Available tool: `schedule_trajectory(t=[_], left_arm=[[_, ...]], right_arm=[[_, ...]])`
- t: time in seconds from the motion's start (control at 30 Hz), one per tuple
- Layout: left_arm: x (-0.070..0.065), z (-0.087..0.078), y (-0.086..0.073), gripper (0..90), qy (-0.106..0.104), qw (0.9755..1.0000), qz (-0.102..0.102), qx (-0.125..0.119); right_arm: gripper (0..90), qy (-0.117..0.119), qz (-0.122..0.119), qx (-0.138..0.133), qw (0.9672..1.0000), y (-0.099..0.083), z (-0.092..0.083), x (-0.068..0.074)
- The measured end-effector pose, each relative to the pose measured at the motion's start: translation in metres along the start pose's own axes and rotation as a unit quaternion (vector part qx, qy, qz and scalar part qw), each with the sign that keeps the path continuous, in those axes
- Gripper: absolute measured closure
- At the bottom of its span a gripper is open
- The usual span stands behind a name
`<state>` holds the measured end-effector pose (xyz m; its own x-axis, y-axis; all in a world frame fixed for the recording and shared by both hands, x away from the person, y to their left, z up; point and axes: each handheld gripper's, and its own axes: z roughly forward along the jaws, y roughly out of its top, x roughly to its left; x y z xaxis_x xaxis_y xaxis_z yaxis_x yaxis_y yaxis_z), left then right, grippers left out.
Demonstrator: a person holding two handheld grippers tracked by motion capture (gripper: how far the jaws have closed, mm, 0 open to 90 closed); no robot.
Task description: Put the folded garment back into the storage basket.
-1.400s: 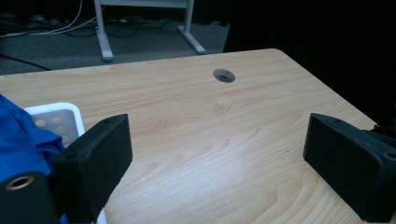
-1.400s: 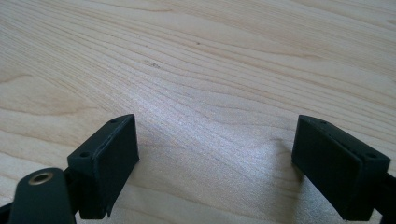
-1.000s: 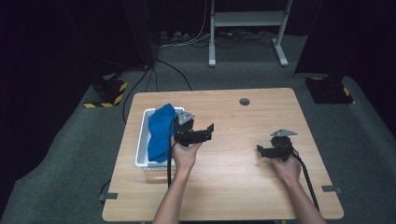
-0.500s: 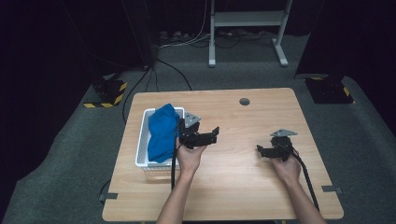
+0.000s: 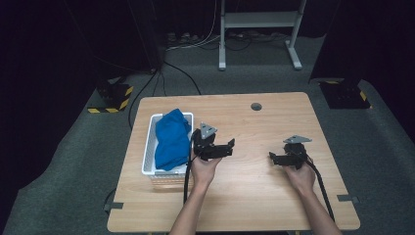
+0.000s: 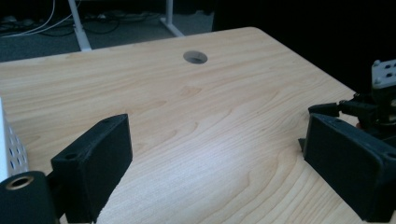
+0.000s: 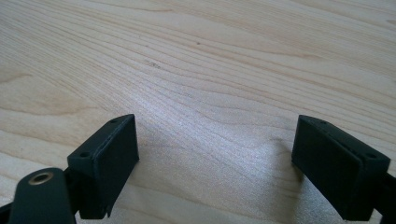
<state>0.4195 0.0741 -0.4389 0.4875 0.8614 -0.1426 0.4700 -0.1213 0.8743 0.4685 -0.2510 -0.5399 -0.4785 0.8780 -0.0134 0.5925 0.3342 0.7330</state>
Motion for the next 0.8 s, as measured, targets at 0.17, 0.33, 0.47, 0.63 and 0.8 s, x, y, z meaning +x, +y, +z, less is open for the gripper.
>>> schedule_trajectory(t=[0.17,0.33,0.47,0.63,0.8], left_arm=[[-0.002,0.006,-0.008,8.2,-0.002,1.0,-0.003,0.007],[-0.004,0.012,-0.014,8.2,0.002,0.9998,0.001,0.018],[-0.005,0.017,-0.02,8.3,0.004,0.9997,0.001,0.024],[-0.008,0.021,-0.027,8.3,0.01,0.9993,0.01,0.033],[-0.007,0.03,-0.036,8.3,0.017,0.9989,0.011,0.043]], right_arm=[[14.2,0.0,0.0,0.0,1.0,0.0,0.0,0.0],[14.2,0.0,0.0,0.0,1.0,0.0,0.0,0.0],[14.2,0.0,0.0,0.0,1.0,0.0,0.0,0.0],[14.2,0.0,0.0,0.0,1.0,0.0,0.0,0.0],[14.2,0.0,-0.001,0.0,1.0,0.0,0.0,0.0]])
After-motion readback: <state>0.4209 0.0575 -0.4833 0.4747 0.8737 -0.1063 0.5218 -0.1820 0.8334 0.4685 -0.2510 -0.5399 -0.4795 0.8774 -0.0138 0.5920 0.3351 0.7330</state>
